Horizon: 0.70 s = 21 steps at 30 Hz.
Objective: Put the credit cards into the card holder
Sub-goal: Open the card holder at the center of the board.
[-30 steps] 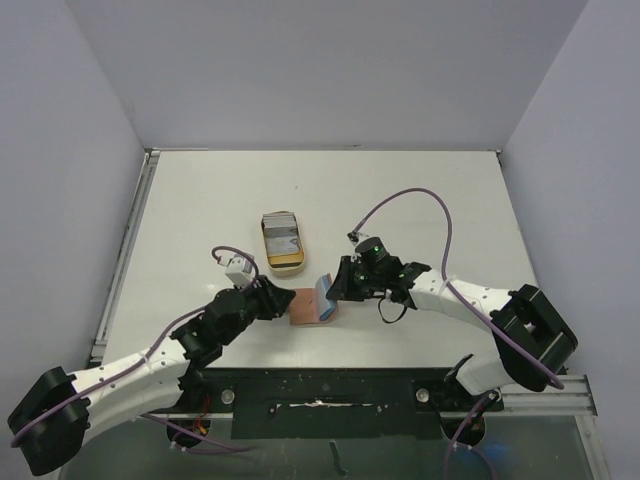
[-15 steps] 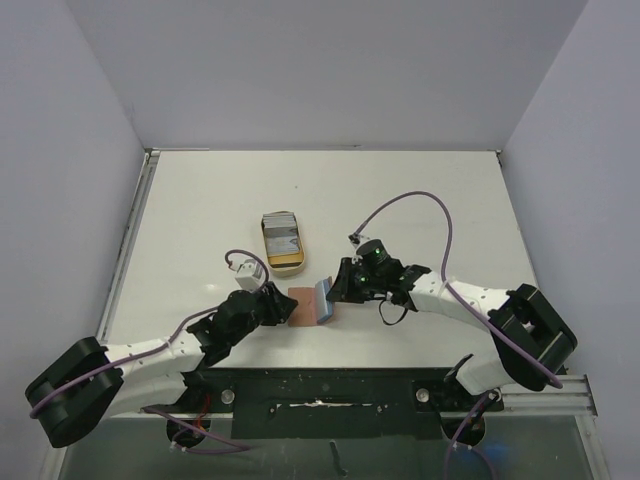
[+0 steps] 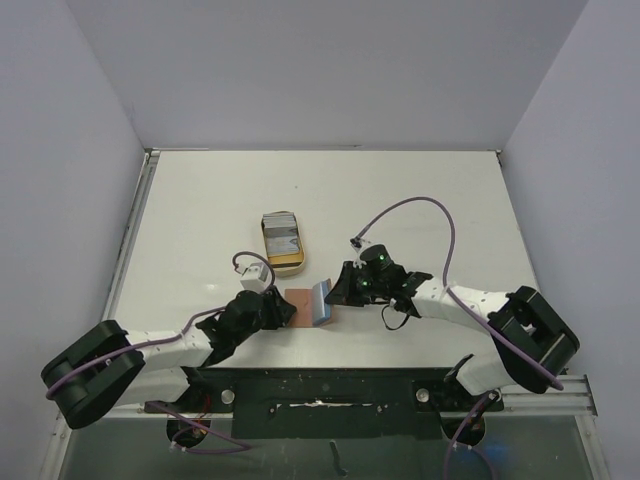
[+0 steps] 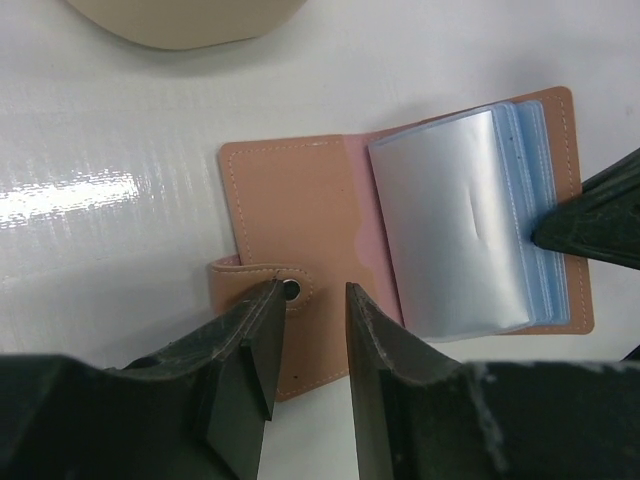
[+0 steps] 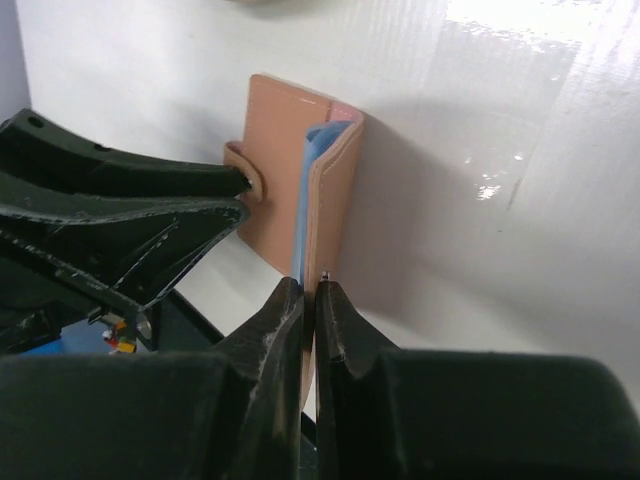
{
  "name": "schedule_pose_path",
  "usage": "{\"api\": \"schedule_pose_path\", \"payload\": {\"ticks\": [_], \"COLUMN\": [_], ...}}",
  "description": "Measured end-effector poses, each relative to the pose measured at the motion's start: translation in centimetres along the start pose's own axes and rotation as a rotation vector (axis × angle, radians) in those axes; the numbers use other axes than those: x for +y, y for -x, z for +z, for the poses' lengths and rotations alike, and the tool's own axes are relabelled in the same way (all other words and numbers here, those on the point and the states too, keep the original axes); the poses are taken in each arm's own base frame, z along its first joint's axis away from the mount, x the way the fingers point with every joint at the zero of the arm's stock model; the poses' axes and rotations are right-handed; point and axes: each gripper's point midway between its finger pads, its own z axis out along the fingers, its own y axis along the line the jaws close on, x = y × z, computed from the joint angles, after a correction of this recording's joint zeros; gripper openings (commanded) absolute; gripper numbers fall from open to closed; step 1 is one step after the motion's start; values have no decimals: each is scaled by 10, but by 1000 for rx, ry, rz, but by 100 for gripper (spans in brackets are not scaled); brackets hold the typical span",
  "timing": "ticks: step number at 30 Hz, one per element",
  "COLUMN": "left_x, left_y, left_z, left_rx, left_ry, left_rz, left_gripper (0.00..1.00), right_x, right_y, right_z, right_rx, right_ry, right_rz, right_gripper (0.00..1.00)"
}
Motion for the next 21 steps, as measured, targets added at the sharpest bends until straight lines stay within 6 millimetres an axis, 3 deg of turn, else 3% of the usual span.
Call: {"api": "schedule_pose_path", "payload": {"ticks": [11,21], "left_x": [-4,-8], "left_y": [0,-2], "left_z": [6,8], "left_rx": [1,14], "left_ry": [-14,-28], "left_rz": [-3,-4], "left_gripper": [30,30], "right_x": [22,20], "right_y": [-4,-1], "right_z": [-3,1], "right_rx": [-7,-3], "right_ry": [165,225], "right_rz": [20,79], "right_gripper": [0,0]}}
